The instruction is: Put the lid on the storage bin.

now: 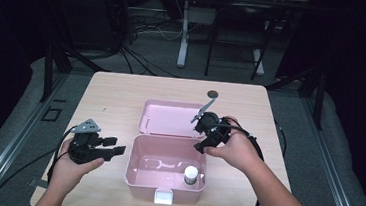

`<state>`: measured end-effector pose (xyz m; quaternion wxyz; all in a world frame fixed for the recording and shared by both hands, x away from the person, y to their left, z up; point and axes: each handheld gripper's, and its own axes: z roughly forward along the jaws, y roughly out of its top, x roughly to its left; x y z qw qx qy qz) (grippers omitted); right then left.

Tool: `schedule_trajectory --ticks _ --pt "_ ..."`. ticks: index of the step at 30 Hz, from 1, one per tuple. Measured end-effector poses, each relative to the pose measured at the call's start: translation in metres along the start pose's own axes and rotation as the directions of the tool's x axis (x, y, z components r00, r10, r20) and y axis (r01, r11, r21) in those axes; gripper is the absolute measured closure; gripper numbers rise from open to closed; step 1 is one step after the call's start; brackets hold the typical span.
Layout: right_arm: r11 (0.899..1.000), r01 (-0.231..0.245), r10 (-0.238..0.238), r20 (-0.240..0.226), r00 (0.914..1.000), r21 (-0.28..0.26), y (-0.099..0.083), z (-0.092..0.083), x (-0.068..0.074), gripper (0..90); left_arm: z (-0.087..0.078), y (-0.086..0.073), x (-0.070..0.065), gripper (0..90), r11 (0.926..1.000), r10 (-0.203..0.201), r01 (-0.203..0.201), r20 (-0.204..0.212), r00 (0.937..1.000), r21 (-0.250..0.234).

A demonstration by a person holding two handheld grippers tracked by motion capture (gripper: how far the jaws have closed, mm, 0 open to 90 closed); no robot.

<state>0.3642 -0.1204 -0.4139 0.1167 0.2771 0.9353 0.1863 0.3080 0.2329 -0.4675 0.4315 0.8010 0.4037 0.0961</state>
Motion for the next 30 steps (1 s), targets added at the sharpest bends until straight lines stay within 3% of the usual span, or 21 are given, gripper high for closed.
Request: schedule_trajectory --ticks 5,8,10,15,19,23,30 --pt "0.998 -0.045 0.046 0.009 0.9989 -0.046 -0.003 0.001 -0.006 38.2 0.002 0.001 -0.005 48.9 0.9997 0.023 -0.023 -0.006 0.9997 0.009" --pt "0.992 -0.089 0.090 0.004 0.9959 -0.090 -0.006 0.002 -0.012 40.3 0.003 0.001 -0.008 49.6 0.9998 0.013 -0.013 0.010 0.9999 0.017" --pt "0.989 -0.092 0.096 0.031 0.9949 -0.117 -0.008 0.003 -0.014 40.9 0.004 0.001 -0.009 51.4 0.9996 0.017 -0.018 0.016 0.9997 0.023" --pt "0.978 -0.160 0.167 0.044 0.9849 -0.135 -0.008 -0.001 -0.016 45.4 0.007 0.000 -0.013 55.8 0.9993 0.017 -0.018 0.031 0.9994 0.032" --pt "0.971 -0.184 0.194 0.054 0.9796 -0.152 -0.005 -0.001 -0.016 47.6 0.008 0.001 -0.016 59.8 0.9985 0.034 -0.035 0.038 0.9987 0.042" --pt "0.956 -0.232 0.242 0.032 0.9698 -0.179 -0.005 0.000 -0.016 50.6 0.008 0.001 -0.018 62.2 0.9990 0.022 -0.023 0.043 0.9988 0.037" --pt "0.936 -0.271 0.288 0.046 0.9567 -0.223 -0.004 0.004 -0.019 54.2 0.006 0.002 -0.021 67.5 0.9992 0.022 -0.024 0.060 0.9979 0.030"
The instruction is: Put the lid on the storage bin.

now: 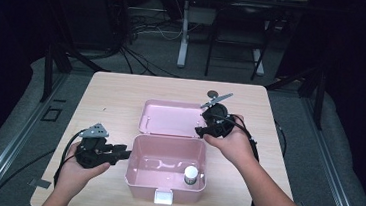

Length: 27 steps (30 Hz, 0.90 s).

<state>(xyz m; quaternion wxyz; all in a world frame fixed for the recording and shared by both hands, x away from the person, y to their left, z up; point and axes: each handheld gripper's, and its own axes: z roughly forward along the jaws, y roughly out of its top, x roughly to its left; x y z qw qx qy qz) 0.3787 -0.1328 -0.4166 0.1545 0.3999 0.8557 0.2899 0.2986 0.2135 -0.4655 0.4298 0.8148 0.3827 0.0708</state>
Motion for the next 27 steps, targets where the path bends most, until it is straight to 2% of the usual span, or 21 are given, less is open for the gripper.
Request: schedule_trajectory --ticks 2,6,15,27 --pt "1.000 -0.015 0.015 0.004 0.9999 -0.004 0.001 0.000 -0.001 55.3 0.000 0.000 -0.001 67.9 1.0000 -0.006 0.006 0.016 0.9999 0.003" --pt "0.999 -0.038 0.038 0.015 0.9992 -0.014 0.003 0.001 -0.006 57.1 0.004 0.000 -0.004 69.2 0.9999 0.007 -0.008 0.021 0.9998 0.015" --pt "0.996 -0.085 0.085 0.029 0.9959 -0.011 0.006 0.008 -0.016 62.7 0.007 0.000 -0.008 73.9 0.9996 0.020 -0.021 0.008 0.9998 0.018" --pt "0.986 -0.167 0.168 0.044 0.9849 -0.009 0.014 0.020 -0.030 66.2 0.007 0.000 -0.010 74.5 0.9994 0.029 -0.029 0.000 0.9996 0.021"
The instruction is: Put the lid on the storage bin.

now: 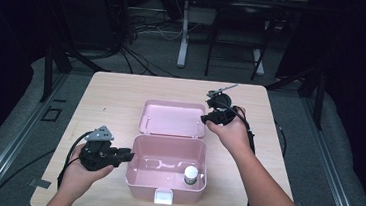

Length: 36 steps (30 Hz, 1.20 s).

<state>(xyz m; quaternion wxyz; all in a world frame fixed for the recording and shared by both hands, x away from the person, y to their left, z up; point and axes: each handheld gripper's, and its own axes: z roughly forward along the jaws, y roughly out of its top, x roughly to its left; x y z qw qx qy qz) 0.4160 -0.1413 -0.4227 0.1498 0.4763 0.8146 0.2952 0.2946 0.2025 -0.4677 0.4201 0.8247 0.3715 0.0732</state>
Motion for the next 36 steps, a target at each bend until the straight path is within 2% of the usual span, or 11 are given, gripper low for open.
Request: schedule_trajectory --ticks 7,11,13,17,21,28,36 --pt "1.000 -0.030 0.030 0.019 0.9994 -0.005 0.008 0.007 -0.006 66.6 0.000 0.000 0.000 74.3 1.0000 0.006 -0.006 -0.002 1.0000 0.007" --pt "0.999 -0.036 0.035 0.030 0.9989 0.010 0.012 0.012 -0.006 66.6 0.000 0.000 -0.001 74.1 0.9999 0.006 -0.006 -0.005 1.0000 0.011" --pt "0.998 -0.059 0.058 0.033 0.9978 0.015 0.013 0.017 -0.006 67.0 0.000 0.000 -0.001 74.1 0.9999 0.007 -0.007 -0.007 1.0000 0.011" --pt "0.996 -0.078 0.076 0.052 0.9958 0.045 0.015 0.029 -0.007 66.9 0.000 0.000 -0.001 74.2 1.0000 0.003 -0.003 -0.006 1.0000 0.009" --pt "0.994 -0.098 0.095 0.057 0.9938 0.048 0.016 0.035 -0.008 66.9 0.000 0.000 -0.002 74.2 0.9999 0.007 -0.007 -0.008 0.9999 0.012" --pt "0.985 -0.154 0.148 0.081 0.9856 0.073 0.016 0.049 -0.018 69.3 0.000 0.000 -0.002 74.2 0.9999 0.006 -0.006 -0.008 0.9999 0.010" --pt "0.975 -0.205 0.199 0.080 0.9767 0.080 0.019 0.063 -0.020 70.6 0.000 0.000 0.001 74.2 1.0000 -0.009 0.009 0.010 0.9999 0.003"
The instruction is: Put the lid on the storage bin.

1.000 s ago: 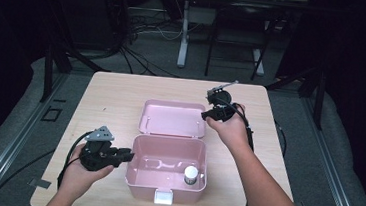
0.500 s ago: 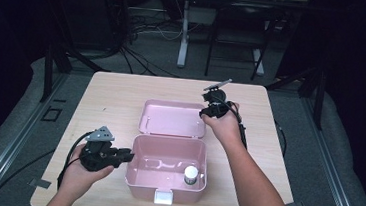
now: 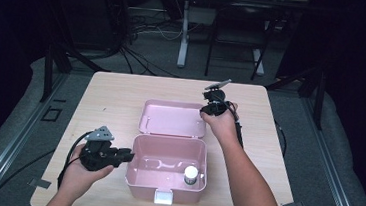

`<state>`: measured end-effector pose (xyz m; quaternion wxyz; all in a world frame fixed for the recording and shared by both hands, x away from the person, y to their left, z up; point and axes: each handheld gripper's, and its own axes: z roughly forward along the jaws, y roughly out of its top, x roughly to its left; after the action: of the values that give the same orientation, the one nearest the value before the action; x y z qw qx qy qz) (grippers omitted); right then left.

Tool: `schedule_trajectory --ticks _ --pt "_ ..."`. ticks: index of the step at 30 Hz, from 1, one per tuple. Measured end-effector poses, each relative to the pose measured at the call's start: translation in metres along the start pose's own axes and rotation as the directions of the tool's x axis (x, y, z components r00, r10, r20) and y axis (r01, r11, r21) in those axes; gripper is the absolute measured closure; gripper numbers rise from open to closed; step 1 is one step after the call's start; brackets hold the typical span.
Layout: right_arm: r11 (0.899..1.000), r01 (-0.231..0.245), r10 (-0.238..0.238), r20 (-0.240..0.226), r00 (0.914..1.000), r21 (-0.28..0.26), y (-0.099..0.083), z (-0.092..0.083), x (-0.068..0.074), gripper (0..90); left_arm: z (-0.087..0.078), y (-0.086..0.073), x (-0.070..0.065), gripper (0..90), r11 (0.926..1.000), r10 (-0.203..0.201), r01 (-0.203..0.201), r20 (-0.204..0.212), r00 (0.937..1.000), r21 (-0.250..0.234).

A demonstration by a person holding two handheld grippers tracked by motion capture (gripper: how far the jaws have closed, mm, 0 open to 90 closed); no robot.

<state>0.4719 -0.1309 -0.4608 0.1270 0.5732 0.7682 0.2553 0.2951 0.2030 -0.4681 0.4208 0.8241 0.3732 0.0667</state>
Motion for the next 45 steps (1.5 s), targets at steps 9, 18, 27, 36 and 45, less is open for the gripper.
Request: schedule_trajectory --ticks 9,18,27,36,45 --pt "0.997 -0.076 0.076 0.005 0.9971 0.018 0.005 0.014 -0.010 72.2 0.000 0.000 0.000 74.3 1.0000 -0.001 0.001 0.001 1.0000 -0.002" --pt "0.996 -0.083 0.083 -0.001 0.9965 0.026 0.006 0.020 -0.007 78.3 0.000 0.000 0.000 74.4 1.0000 -0.006 0.006 0.003 1.0000 -0.002" --pt "0.996 -0.083 0.084 -0.008 0.9965 0.033 0.006 0.022 -0.008 78.5 0.000 0.000 0.000 74.6 1.0000 -0.006 0.006 0.000 1.0000 -0.002" --pt "0.994 -0.099 0.099 -0.005 0.9950 0.034 0.006 0.025 -0.008 78.4 0.000 0.000 0.000 74.6 1.0000 -0.008 0.008 0.003 1.0000 -0.003" --pt "0.993 -0.111 0.112 -0.006 0.9937 0.035 0.006 0.025 -0.009 79.7 0.000 0.000 0.001 74.6 1.0000 -0.007 0.007 0.003 1.0000 -0.003"
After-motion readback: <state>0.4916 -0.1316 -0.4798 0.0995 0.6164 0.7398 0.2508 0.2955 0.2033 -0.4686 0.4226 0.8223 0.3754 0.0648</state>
